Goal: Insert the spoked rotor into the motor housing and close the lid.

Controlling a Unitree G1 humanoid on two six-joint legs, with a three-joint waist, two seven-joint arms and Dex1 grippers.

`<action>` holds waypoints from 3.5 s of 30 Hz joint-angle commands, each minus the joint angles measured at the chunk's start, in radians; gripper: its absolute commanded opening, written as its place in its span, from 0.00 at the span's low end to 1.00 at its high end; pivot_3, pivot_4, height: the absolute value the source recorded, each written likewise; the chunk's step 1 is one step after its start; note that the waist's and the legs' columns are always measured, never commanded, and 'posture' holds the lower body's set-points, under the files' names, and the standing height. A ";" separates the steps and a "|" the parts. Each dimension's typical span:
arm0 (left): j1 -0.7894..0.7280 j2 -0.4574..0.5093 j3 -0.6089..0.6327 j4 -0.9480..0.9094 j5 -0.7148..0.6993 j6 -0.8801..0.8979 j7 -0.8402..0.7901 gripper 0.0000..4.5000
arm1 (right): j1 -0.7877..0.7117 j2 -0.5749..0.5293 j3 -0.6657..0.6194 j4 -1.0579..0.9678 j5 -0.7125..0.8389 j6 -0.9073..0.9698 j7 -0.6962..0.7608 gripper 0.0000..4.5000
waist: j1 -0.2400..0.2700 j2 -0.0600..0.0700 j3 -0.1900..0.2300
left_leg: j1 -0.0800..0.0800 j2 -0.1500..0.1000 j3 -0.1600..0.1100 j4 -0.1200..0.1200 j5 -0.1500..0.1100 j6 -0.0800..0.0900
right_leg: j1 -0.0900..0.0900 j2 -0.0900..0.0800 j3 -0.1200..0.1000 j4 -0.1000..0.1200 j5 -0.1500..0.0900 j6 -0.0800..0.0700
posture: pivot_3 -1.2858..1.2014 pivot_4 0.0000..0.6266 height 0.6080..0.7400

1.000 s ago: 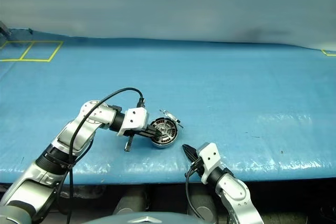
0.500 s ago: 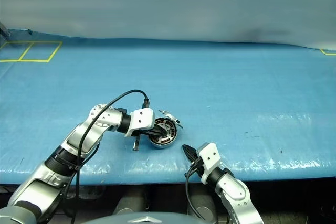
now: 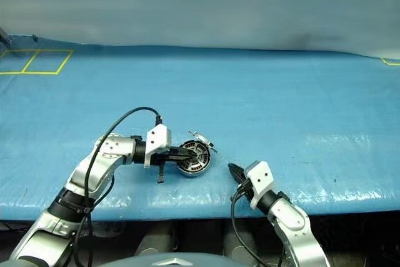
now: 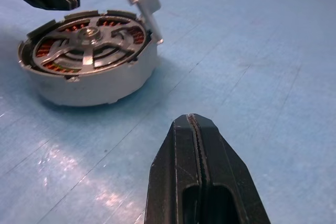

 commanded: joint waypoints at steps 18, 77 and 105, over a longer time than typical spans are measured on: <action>0.584 -0.196 0.117 -0.219 -0.004 -0.347 0.397 0.00 | -0.567 -0.052 0.041 0.098 -0.089 0.227 0.070 0.00 | 0.003 0.001 0.001 | 0.000 0.000 0.001 -0.003 0.000 0.000 | 0.000 -0.001 0.000 -0.002 0.000 0.000 | 0.52 0.24 1.00; 0.573 -0.188 0.089 -0.034 0.018 -0.432 0.442 0.00 | -0.290 0.120 0.219 -0.147 0.072 0.400 0.003 1.00 | -0.001 0.001 -0.001 | 0.001 0.000 0.000 -0.015 0.000 0.000 | 0.001 -0.001 -0.002 -0.014 0.000 0.000 | 0.52 0.24 1.00; 0.565 -0.180 0.086 -0.091 0.014 -0.371 0.461 0.00 | -0.284 0.151 0.234 -0.059 -0.014 0.310 -0.044 0.67 | 0.000 0.001 -0.001 | 0.001 0.000 0.000 -0.014 0.000 0.000 | 0.001 -0.001 -0.002 -0.014 0.000 0.000 | 0.52 0.24 1.00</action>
